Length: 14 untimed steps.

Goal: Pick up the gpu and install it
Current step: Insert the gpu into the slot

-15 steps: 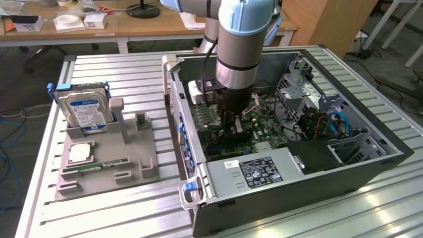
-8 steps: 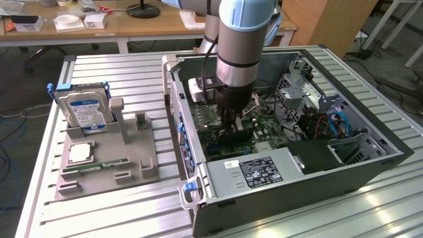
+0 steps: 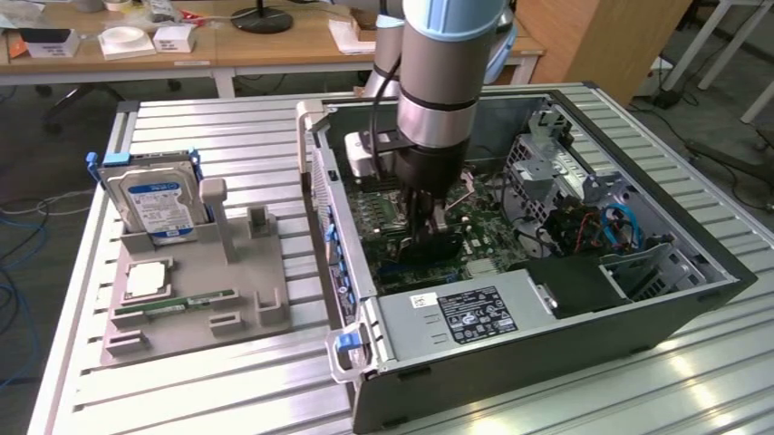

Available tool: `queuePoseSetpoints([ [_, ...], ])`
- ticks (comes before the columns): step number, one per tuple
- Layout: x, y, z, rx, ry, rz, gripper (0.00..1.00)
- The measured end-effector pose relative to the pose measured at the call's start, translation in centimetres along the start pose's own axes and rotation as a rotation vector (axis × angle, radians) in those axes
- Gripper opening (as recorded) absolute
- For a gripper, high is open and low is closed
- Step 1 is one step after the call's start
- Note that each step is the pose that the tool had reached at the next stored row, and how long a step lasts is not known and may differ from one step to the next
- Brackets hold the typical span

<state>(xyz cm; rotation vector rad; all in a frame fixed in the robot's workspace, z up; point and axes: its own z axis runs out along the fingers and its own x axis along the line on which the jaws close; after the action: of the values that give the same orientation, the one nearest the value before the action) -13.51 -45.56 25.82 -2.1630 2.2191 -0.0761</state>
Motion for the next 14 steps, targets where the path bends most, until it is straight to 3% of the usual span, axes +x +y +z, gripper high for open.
queuePoseSetpoints([
  [14,0.0,-0.19,-2.97,0.0036,-0.0001,0.000,0.27],
])
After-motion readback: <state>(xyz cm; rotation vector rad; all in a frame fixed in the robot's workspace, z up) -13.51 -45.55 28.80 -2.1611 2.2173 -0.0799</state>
